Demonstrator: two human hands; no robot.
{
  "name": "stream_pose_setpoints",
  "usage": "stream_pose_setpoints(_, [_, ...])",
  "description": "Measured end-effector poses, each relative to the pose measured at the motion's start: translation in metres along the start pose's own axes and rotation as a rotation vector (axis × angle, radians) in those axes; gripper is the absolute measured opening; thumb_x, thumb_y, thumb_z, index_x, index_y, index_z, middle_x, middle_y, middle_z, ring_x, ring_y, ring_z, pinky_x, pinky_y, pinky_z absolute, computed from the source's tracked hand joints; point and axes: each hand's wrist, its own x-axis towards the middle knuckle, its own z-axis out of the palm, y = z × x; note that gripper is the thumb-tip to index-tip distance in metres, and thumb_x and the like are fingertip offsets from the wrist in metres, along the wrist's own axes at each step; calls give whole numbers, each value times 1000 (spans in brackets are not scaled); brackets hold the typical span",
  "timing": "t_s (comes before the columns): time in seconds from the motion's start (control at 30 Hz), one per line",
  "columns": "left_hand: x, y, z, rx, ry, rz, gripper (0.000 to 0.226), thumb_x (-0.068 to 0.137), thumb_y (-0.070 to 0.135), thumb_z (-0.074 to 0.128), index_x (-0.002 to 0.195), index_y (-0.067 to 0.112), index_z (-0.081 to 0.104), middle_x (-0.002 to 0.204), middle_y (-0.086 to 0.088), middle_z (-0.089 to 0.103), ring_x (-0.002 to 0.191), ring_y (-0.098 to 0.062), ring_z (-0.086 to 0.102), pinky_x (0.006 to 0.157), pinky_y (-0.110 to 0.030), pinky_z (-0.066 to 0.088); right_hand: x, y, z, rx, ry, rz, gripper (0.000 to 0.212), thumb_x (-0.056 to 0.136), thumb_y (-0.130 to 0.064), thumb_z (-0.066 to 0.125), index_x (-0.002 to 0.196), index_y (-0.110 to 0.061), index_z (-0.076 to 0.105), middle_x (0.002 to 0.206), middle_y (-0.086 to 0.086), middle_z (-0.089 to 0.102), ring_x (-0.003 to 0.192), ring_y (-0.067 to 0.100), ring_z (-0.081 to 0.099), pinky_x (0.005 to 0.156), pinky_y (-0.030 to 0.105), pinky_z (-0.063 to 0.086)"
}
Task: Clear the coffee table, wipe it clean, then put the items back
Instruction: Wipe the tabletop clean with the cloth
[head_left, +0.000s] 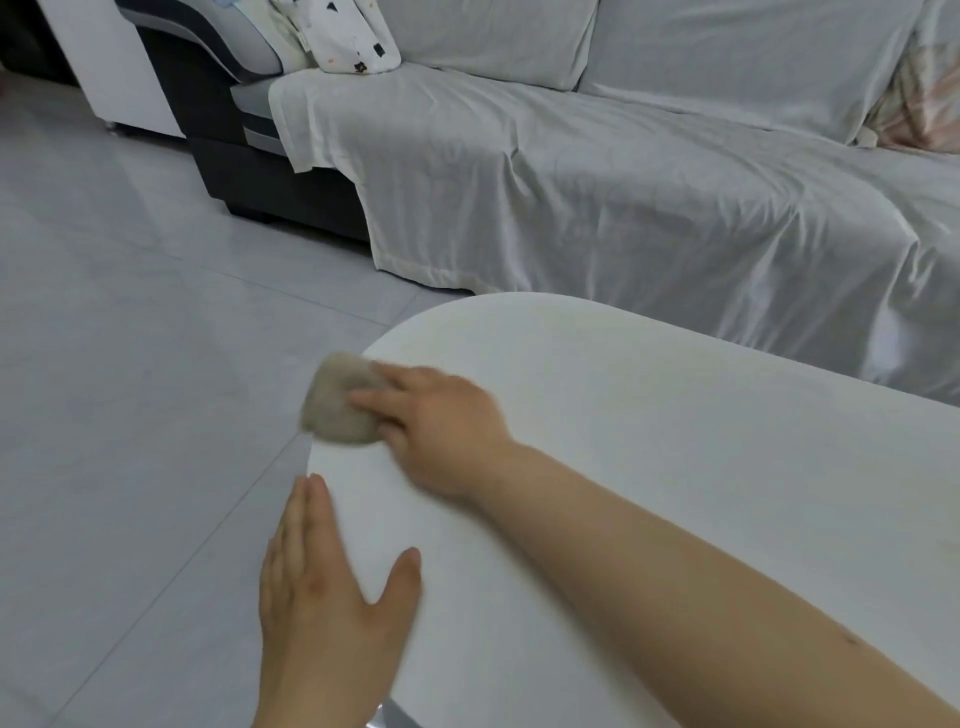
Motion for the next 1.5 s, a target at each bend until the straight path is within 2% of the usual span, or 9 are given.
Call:
stream_pose_setpoints(0.1, [0,1,-1,5,-18,2,96,67,52,55,140,14,5,154,-4,4,141,-18,6,113,-32,5,12,15,-9,14,-27,-75,40,88,-21,48,127,-31,52,144,-2,44,126,24,45,102,35,36])
stream_pose_setpoints(0.33, [-2,3,-2,12,-23,-30,94,58,50,40,140,20,5,154,6,-2,140,-13,3,113,-31,4,48,101,-48,-189,11,575,44,95,-25,31,139,-31,32,151,1,27,131,29,36,104,40,32])
stream_pose_setpoints(0.57, [-2,2,0,0,0,-26,85,74,46,53,140,19,8,154,3,2,140,-16,6,113,-32,5,2,13,-6,-2,6,-138,40,84,-21,47,122,-28,57,138,3,51,116,30,54,93,40,44])
stream_pose_setpoints(0.63, [-2,2,0,9,-20,-34,87,73,46,54,140,19,7,154,4,1,140,-15,5,113,-33,5,2,23,-11,4,8,-185,40,84,-20,48,123,-26,57,137,3,52,118,29,54,95,38,43])
stream_pose_setpoints(0.8, [-2,3,-1,16,-33,-40,83,76,42,55,140,24,5,154,8,-4,140,-13,2,112,-31,3,27,131,-64,-179,75,578,42,94,-25,36,135,-31,39,147,4,37,128,29,41,104,36,33])
stream_pose_setpoints(0.9, [-3,1,-2,25,-58,-46,83,75,38,56,140,24,6,154,8,-4,140,-15,3,113,-34,6,20,139,-64,-243,100,721,42,94,-25,32,136,-30,35,148,6,32,128,33,39,104,41,33])
stream_pose_setpoints(1.17, [-1,4,-3,46,-47,-27,80,76,34,60,139,18,14,154,0,4,140,-20,7,113,-37,8,-21,62,-33,-144,46,76,41,90,-26,44,131,-34,46,145,-2,42,127,23,44,101,35,36])
stream_pose_setpoints(1.37, [1,5,-2,37,-59,-22,74,76,32,59,138,24,19,154,2,2,140,-21,7,113,-39,8,-79,173,-102,-324,144,851,43,95,-27,32,138,-29,34,150,5,32,130,29,38,105,40,32])
stream_pose_setpoints(1.5, [-1,5,-3,44,-63,-21,72,77,32,59,138,23,20,154,1,3,140,-21,7,113,-39,9,-77,160,-92,-305,226,1071,42,95,-25,29,136,-31,34,146,8,34,126,35,39,102,45,34])
